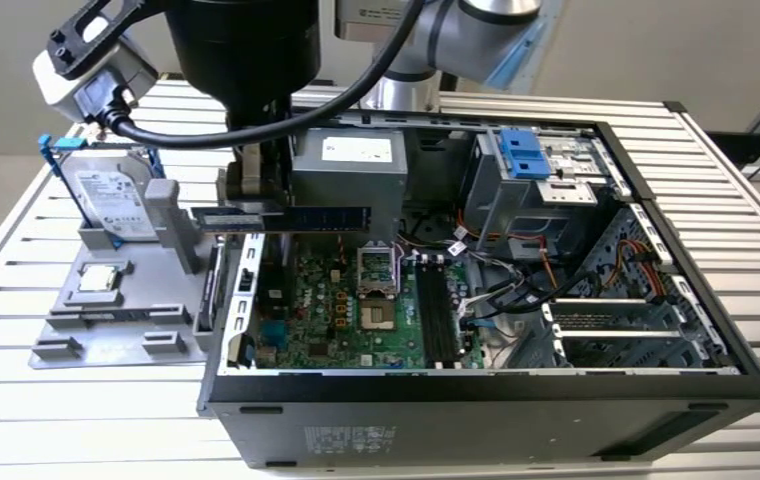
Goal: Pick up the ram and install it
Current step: 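Pick up the ram and move it above insertion slot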
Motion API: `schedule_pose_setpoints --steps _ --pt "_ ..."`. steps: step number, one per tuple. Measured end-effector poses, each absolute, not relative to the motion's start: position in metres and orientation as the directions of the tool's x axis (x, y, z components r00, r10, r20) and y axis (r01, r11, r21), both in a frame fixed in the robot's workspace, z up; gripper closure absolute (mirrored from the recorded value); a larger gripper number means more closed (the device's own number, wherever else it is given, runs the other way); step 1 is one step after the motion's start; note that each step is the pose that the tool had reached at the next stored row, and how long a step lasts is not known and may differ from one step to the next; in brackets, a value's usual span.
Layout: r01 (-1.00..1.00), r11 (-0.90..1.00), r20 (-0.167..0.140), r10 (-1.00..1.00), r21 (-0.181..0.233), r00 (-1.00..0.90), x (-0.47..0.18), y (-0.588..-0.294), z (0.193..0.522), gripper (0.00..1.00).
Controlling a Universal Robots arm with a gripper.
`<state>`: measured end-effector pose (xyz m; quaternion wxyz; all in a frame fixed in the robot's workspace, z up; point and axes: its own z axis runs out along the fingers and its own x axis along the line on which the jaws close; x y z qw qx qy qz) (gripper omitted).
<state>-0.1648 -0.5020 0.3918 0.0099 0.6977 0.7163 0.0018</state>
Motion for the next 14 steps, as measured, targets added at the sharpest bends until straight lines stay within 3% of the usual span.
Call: schedule_pose_setpoints --steps 14 --pt "1.000 0.026 -0.012 1.000 0.016 -0.026 -0.153 -0.502 0.392 1.00"
